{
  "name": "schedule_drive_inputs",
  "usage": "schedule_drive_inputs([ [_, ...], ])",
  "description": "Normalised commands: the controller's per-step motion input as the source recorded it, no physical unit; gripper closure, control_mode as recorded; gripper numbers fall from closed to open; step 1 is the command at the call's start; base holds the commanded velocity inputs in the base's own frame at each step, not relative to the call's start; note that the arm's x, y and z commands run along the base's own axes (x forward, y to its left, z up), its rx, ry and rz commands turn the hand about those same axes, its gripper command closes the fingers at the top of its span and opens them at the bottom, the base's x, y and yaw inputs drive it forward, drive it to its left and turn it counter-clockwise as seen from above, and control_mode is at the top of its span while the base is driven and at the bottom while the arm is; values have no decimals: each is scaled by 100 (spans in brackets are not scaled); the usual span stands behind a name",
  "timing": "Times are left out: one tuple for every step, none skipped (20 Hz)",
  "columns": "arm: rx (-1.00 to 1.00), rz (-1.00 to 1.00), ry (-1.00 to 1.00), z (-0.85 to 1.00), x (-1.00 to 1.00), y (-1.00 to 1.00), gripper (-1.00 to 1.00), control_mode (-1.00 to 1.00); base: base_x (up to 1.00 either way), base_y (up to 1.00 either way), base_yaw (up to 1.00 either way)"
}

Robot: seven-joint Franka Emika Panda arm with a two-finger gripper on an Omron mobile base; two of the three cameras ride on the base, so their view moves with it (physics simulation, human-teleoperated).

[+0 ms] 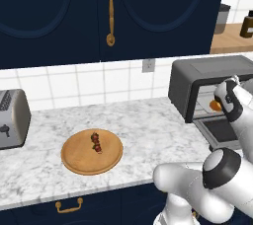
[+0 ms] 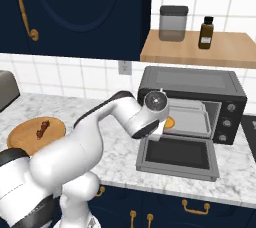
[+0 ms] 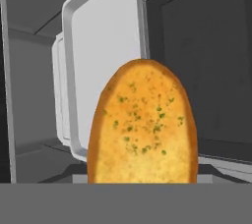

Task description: Pick up the kebab skewer and baguette bread, and place them inside the toaster oven. Close the toaster oven door and start by setting the timer.

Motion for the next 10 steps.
schedule_drive_inputs([
  [0, 5, 0, 0, 68, -15, 100, -100, 0, 0, 0],
  [0, 6, 0, 0, 65, -16, 100, -100, 0, 0, 0],
  [0, 6, 0, -2, 60, -18, 100, -100, 0, 0, 0],
  [0, 8, 0, -6, 49, -24, 100, -100, 0, 0, 0],
  [0, 8, 0, -13, 44, -19, 100, -100, 0, 0, 0],
  [0, 9, 0, -12, 37, -21, 100, -100, 0, 0, 0],
  [0, 10, 0, -11, 21, -25, 100, -100, 0, 0, 0],
  [0, 10, 0, -17, 21, -22, 100, -100, 0, 0, 0],
  [0, 10, 0, -19, 20, -22, 100, -100, 0, 0, 0],
  [0, 9, 0, -27, 22, -13, 100, -100, 0, 0, 0],
])
